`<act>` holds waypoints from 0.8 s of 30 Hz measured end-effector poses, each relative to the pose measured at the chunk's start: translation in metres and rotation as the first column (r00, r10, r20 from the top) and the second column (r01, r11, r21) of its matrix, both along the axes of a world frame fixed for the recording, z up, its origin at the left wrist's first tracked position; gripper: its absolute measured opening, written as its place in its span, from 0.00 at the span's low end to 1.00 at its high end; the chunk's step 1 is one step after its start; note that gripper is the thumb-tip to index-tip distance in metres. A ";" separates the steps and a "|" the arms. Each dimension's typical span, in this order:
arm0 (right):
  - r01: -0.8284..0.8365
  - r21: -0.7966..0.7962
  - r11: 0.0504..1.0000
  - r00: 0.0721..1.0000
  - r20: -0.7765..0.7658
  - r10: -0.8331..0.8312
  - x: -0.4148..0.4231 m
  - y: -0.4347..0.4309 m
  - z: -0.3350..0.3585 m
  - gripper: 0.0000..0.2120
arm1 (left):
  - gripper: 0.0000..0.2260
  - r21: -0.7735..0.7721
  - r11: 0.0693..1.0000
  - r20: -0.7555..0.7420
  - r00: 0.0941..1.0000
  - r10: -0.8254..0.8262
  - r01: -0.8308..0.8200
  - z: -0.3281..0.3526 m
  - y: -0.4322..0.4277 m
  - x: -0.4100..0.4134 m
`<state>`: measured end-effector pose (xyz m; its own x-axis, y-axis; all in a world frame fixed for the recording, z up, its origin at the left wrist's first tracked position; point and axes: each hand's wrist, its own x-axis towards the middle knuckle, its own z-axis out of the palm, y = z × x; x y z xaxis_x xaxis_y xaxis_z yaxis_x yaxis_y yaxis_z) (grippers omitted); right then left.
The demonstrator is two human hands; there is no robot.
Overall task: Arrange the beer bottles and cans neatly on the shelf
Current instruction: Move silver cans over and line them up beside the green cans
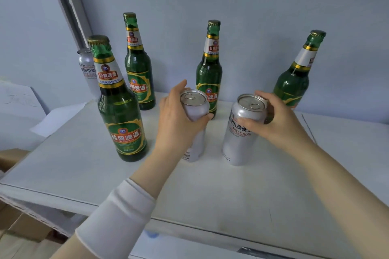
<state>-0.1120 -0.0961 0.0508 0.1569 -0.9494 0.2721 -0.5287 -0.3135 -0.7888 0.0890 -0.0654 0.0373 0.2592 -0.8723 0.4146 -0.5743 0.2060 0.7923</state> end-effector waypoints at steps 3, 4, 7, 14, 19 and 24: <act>0.045 -0.011 0.999 0.989 0.143 -0.043 0.006 0.004 -0.015 0.31 | 0.43 0.049 0.998 -0.059 0.998 -0.031 0.034 -0.003 -0.002 0.005; 0.061 -0.008 0.998 0.979 0.194 -0.058 0.007 0.007 -0.021 0.32 | 0.44 0.069 0.996 -0.071 0.996 -0.045 0.050 -0.006 -0.001 0.006; 0.104 0.028 0.994 0.963 0.246 -0.108 0.018 0.018 -0.049 0.39 | 0.45 0.097 0.993 -0.101 0.993 -0.064 0.074 -0.017 0.004 0.009; 0.315 0.085 0.945 0.894 0.307 -0.326 0.024 0.028 -0.077 0.35 | 0.34 0.067 0.996 -0.126 0.991 -0.053 0.062 -0.013 0.009 -0.001; 0.288 0.171 0.942 0.833 0.440 -0.335 -0.043 0.058 -0.066 0.28 | 0.30 -0.047 0.979 -0.128 0.971 -0.202 0.198 0.033 0.017 -0.045; 0.333 0.130 0.934 0.818 0.452 -0.354 -0.147 0.087 -0.049 0.24 | 0.29 -0.125 0.928 -0.104 0.926 -0.364 0.351 0.081 0.016 -0.137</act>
<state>-0.2591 -0.0093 0.0017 -0.3148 -0.9304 0.1877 -0.1674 -0.1402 -0.9759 -0.0483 -0.0489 0.1186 -0.0075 -0.8713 0.4908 -0.3468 0.4626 0.8159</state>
